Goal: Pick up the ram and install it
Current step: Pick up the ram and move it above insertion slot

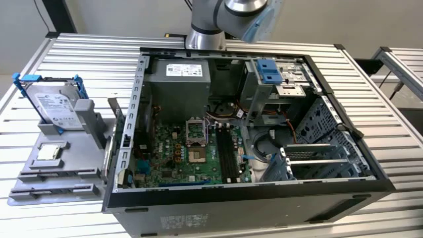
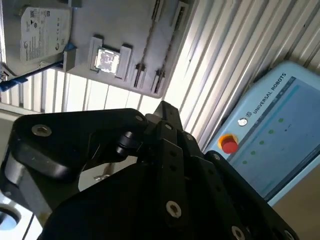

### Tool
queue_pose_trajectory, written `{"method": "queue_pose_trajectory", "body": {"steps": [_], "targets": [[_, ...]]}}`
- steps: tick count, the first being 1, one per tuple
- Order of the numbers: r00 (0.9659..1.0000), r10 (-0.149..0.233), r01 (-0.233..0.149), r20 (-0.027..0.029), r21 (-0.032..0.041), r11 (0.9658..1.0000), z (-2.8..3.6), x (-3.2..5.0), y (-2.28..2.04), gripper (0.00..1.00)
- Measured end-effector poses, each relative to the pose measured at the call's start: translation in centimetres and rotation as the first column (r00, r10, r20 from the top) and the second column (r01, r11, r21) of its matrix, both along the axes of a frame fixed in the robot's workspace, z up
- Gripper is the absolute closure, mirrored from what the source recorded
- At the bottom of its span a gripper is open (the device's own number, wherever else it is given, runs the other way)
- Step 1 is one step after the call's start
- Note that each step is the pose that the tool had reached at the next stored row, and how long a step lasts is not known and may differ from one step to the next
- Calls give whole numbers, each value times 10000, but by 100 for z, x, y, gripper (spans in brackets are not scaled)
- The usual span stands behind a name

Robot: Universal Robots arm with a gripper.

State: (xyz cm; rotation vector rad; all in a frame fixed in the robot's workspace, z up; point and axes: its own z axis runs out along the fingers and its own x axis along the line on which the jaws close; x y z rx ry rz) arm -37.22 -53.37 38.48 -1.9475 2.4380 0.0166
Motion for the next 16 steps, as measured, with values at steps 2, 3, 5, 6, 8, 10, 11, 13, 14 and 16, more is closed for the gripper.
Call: {"method": "queue_pose_trajectory", "body": {"steps": [2,3,5,6,8,10,11,13,14,16], "targets": [[9996,286,-286,19,-19,9996,-11,0,6,100],[9990,448,-448,20,-23,9990,-16,1,9,100],[9969,784,-784,20,-33,9969,-23,0,14,100],[9953,964,-964,21,-32,9953,-25,1,16,100],[9912,1321,-1321,19,-33,9912,-25,0,17,100],[9859,1674,-1674,21,-34,9859,-25,0,17,100],[9830,1836,-1836,23,-33,9830,-25,0,18,100],[9778,2093,-2093,23,-34,9778,-25,1,19,100],[9751,2218,-2218,23,-34,9751,-25,0,20,100],[9703,2420,-2420,24,-34,9703,-25,-1,21,100]]}}
